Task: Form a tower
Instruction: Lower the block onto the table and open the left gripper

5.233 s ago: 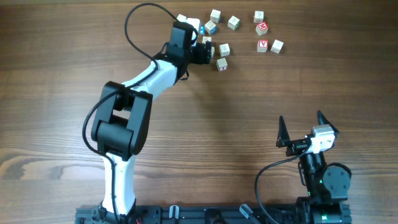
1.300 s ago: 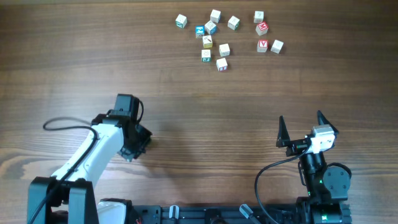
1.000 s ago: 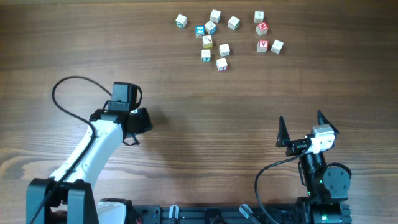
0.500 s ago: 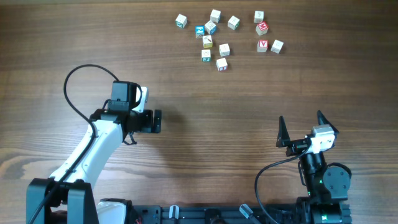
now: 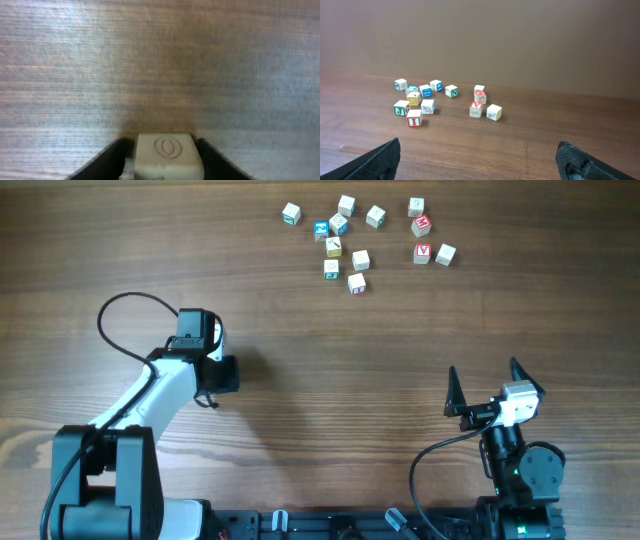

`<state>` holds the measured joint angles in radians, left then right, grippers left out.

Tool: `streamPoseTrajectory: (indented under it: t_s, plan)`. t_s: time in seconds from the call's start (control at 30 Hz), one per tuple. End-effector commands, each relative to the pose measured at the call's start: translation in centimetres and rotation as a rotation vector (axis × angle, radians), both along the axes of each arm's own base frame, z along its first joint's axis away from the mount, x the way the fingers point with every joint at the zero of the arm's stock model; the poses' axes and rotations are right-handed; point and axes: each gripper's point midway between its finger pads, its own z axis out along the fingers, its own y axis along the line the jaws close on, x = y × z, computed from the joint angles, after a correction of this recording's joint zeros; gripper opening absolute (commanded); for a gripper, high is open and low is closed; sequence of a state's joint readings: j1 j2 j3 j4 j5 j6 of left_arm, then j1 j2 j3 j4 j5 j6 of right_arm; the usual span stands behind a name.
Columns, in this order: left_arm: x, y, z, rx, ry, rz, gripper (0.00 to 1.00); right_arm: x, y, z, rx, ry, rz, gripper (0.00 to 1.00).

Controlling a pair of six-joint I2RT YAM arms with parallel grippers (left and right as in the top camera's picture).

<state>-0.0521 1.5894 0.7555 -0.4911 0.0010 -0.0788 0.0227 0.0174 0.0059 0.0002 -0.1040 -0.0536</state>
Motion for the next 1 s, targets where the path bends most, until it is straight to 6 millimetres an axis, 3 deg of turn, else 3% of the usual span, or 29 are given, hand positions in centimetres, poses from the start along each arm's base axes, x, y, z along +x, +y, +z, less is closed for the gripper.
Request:
streamPoseTrajectory:
  t_s: [0.0, 0.03, 0.1, 0.2, 0.23, 0.3, 0.33, 0.53, 0.6, 0.63, 0.73, 0.87, 0.97]
  plan:
    - [0.8, 0.4, -0.3, 0.021, -0.026, -0.022, 0.09, 0.0, 0.1, 0.2, 0.008, -0.01, 0.005, 1.0]
    - [1.1, 0.5, -0.2, 0.033, -0.038, -0.037, 0.06, 0.0, 0.1, 0.2, 0.008, -0.01, 0.005, 1.0]
    - [1.5, 0.7, -0.1, 0.047, -0.055, -0.032, 0.13, 0.0, 0.1, 0.2, 0.008, -0.01, 0.005, 1.0]
    - [1.9, 1.3, 0.0, 0.077, -0.071, -0.024, 0.15, 0.0, 0.1, 0.2, 0.008, -0.01, 0.005, 1.0]
    - [1.9, 1.7, 0.1, 0.101, -0.072, -0.017, 0.21, 0.0, 0.1, 0.2, 0.008, -0.01, 0.005, 0.99]
    - [1.9, 1.7, 0.1, 0.104, -0.071, -0.016, 0.47, 0.0, 0.1, 0.2, 0.008, -0.01, 0.005, 1.0]
    - [1.9, 1.7, 0.1, 0.104, -0.071, -0.015, 0.49, 0.0, 0.1, 0.2, 0.008, -0.01, 0.005, 1.0]
    - [2.2, 1.7, 0.3, 0.103, -0.08, -0.016, 0.55, 0.0, 0.1, 0.2, 0.008, -0.01, 0.005, 1.0]
    - [2.6, 1.7, 0.6, 0.103, -0.09, -0.015, 0.39, 0.0, 0.1, 0.2, 0.008, -0.01, 0.005, 1.0]
    - [2.6, 1.7, 0.6, 0.103, -0.092, -0.015, 0.37, 0.0, 0.1, 0.2, 0.008, -0.01, 0.005, 0.99]
    - [2.6, 1.7, 0.6, 0.103, -0.091, -0.014, 0.39, 0.0, 0.1, 0.2, 0.008, -0.01, 0.005, 1.0]
    - [2.6, 1.7, 0.6, 0.103, -0.092, -0.015, 0.58, 0.0, 0.1, 0.2, 0.008, -0.01, 0.005, 1.0]
    - [2.7, 1.7, 0.6, 0.121, -0.092, -0.065, 0.5, 0.0, 0.1, 0.2, 0.008, -0.01, 0.005, 1.0]
